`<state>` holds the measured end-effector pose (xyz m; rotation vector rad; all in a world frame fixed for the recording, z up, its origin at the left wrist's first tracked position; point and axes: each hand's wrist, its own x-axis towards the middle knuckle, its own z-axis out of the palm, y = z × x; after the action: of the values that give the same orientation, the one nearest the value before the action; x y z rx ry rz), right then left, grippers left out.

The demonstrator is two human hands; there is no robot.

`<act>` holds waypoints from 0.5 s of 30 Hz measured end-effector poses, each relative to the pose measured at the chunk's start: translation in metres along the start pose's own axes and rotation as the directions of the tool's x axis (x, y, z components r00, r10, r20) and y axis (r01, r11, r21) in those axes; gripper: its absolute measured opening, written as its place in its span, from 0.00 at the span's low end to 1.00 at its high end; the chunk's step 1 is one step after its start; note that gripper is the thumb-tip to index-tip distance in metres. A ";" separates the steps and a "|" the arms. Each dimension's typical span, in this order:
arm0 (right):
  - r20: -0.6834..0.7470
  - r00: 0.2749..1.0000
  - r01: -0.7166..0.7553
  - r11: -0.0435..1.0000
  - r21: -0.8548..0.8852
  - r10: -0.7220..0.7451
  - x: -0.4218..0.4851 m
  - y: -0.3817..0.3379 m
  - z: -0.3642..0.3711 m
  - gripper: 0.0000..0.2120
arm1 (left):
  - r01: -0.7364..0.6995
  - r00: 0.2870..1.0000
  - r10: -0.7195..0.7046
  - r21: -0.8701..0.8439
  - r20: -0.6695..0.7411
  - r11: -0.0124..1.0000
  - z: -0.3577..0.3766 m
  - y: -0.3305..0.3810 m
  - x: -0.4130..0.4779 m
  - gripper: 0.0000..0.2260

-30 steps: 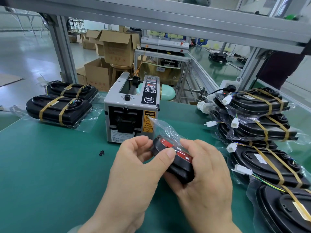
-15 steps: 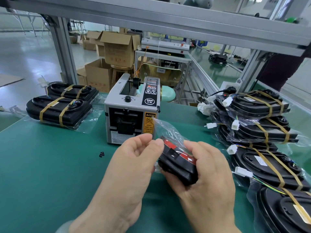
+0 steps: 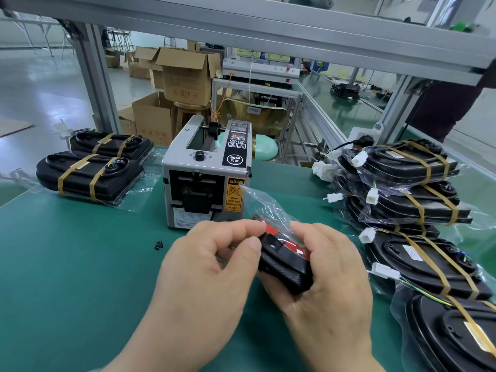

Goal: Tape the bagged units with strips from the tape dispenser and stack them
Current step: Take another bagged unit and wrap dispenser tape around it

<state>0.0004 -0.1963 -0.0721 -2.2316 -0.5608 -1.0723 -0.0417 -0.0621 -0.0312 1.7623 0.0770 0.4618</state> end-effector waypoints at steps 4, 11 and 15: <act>0.012 1.000 -0.004 1.000 0.004 0.004 -0.001 0.000 0.002 0.26 | -0.059 0.998 0.057 0.125 0.023 0.990 -0.002 0.005 -0.004 0.12; 0.019 1.000 0.001 1.000 -0.011 0.000 -0.002 0.000 0.001 0.30 | 0.054 0.998 -0.052 0.052 -0.030 0.997 0.000 0.011 0.003 0.03; 0.005 1.000 0.021 1.000 -0.019 -0.021 -0.002 -0.001 0.002 0.31 | 0.071 0.997 -0.071 0.070 0.003 0.995 -0.001 0.017 0.009 0.06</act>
<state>-0.0004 -0.1944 -0.0745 -2.2500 -0.5799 -1.0871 -0.0373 -0.0630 -0.0131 1.8235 0.1533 0.4066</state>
